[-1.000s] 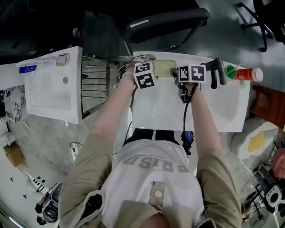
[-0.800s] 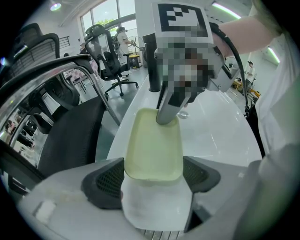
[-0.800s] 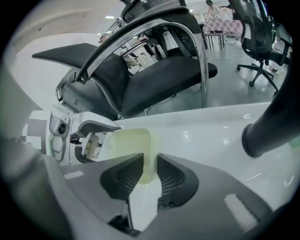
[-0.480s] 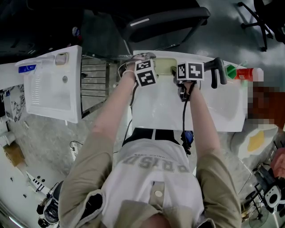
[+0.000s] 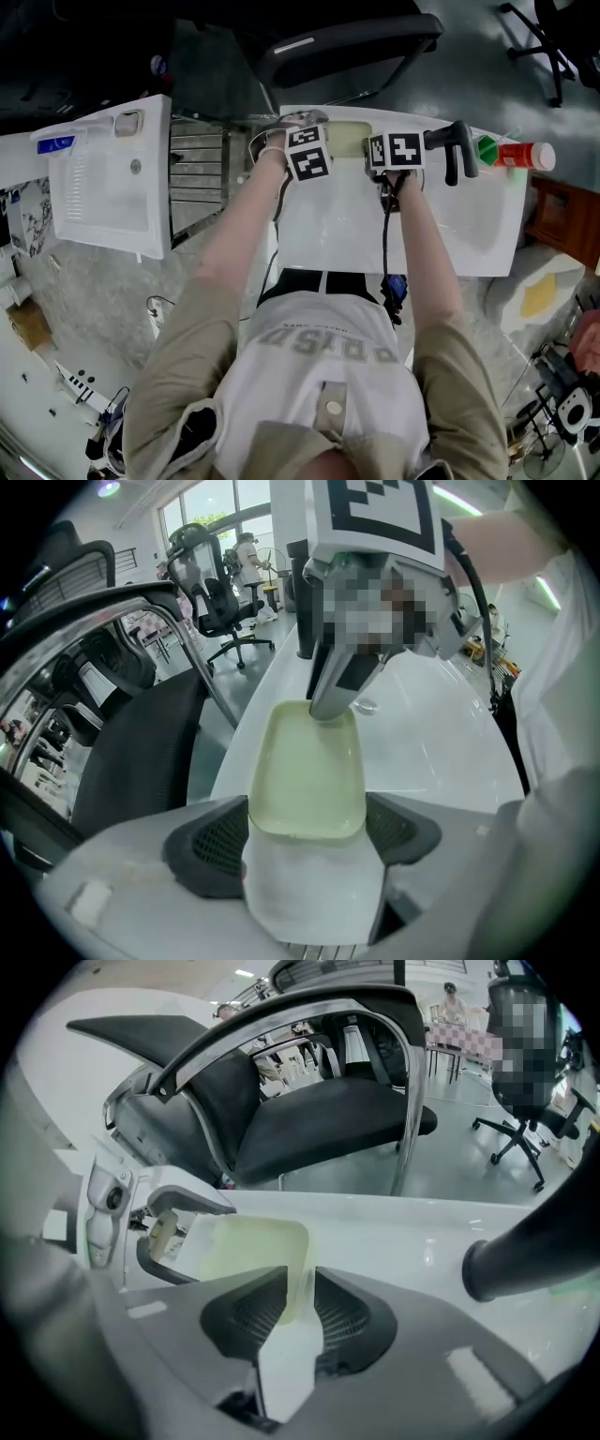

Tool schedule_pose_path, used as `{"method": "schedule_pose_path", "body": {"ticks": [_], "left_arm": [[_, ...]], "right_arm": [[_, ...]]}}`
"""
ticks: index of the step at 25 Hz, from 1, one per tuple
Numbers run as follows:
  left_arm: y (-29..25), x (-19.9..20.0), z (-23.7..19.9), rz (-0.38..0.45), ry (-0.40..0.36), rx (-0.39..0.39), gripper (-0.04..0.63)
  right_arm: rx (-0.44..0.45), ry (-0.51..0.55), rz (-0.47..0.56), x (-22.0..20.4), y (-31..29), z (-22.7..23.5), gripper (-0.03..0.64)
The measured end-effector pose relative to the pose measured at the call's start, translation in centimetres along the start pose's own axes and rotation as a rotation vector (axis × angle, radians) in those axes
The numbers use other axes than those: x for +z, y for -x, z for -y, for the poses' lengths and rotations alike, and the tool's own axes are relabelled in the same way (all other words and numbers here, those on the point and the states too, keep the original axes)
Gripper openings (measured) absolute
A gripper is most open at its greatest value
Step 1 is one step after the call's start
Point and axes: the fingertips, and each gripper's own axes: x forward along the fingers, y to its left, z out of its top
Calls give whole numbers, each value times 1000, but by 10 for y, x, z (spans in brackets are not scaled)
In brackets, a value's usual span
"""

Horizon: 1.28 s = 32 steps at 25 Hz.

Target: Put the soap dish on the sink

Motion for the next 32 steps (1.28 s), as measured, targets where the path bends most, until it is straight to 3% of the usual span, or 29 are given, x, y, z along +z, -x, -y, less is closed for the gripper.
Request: {"method": "schedule_pose_path", "body": {"ticks": [18,32], "left_arm": [[0,2,0,7,-10,2,408],[17,13,-14,95,51,66,408]], "right_arm": [[-6,-6,12,2,0,3,75],[3,-44,132,15,13,4,103]]}}
